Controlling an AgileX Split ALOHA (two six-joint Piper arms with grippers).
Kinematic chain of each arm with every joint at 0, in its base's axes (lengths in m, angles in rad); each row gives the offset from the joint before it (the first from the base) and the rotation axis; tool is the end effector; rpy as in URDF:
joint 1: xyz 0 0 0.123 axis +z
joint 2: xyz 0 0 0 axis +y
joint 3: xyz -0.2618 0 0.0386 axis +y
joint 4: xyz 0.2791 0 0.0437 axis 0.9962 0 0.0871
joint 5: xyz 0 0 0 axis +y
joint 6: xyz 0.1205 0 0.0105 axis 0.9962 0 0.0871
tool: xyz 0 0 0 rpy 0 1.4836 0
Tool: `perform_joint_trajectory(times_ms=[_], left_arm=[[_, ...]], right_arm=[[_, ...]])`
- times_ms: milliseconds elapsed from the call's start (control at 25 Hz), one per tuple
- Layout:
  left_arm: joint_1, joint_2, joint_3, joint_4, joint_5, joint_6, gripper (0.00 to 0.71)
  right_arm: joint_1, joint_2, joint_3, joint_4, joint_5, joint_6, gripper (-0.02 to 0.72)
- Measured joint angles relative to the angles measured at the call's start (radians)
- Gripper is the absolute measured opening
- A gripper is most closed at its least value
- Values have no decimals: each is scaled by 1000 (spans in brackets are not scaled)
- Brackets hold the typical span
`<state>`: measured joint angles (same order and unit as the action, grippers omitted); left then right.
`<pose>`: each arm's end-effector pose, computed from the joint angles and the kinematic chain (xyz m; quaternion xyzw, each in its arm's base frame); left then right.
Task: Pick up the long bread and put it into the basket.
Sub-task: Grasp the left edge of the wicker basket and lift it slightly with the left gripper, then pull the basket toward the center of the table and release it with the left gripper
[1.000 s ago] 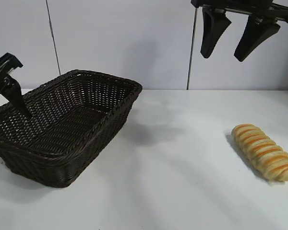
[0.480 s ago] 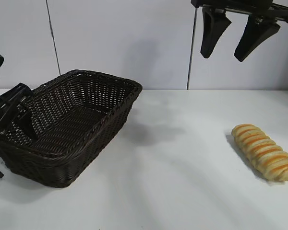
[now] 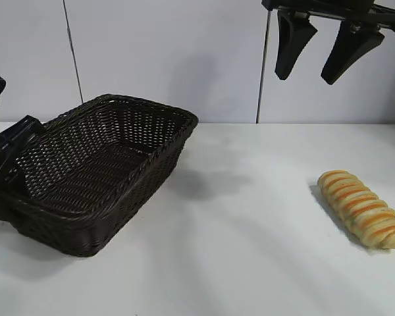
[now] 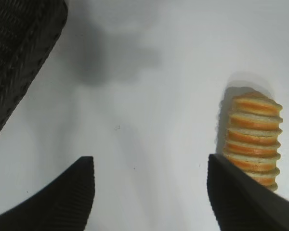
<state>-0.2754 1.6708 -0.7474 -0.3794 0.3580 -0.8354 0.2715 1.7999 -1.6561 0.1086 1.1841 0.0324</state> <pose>0.2983 -0.1006 0.0729 -0.4214 0.8826 -0.1802 0.1045 0.4001 0.1240 0.2587 -0.1056 0.9793 0.0772 0.1542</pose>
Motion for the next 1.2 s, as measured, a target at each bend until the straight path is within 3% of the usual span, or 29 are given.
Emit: perform_joint_trajectory(times_ms=[400, 600, 920, 1200], left_arm=[[6, 7, -197, 15, 228, 75, 99], [57, 7, -265, 19, 302, 170, 99], [162, 37, -292, -63, 408, 505, 99], [170, 171, -451, -86, 558, 785, 99]], right_arm=[[0, 0, 0, 0, 0, 0, 486], [0, 0, 0, 0, 1, 0, 486], [0, 0, 0, 0, 1, 0, 486], [0, 0, 0, 0, 1, 0, 486]])
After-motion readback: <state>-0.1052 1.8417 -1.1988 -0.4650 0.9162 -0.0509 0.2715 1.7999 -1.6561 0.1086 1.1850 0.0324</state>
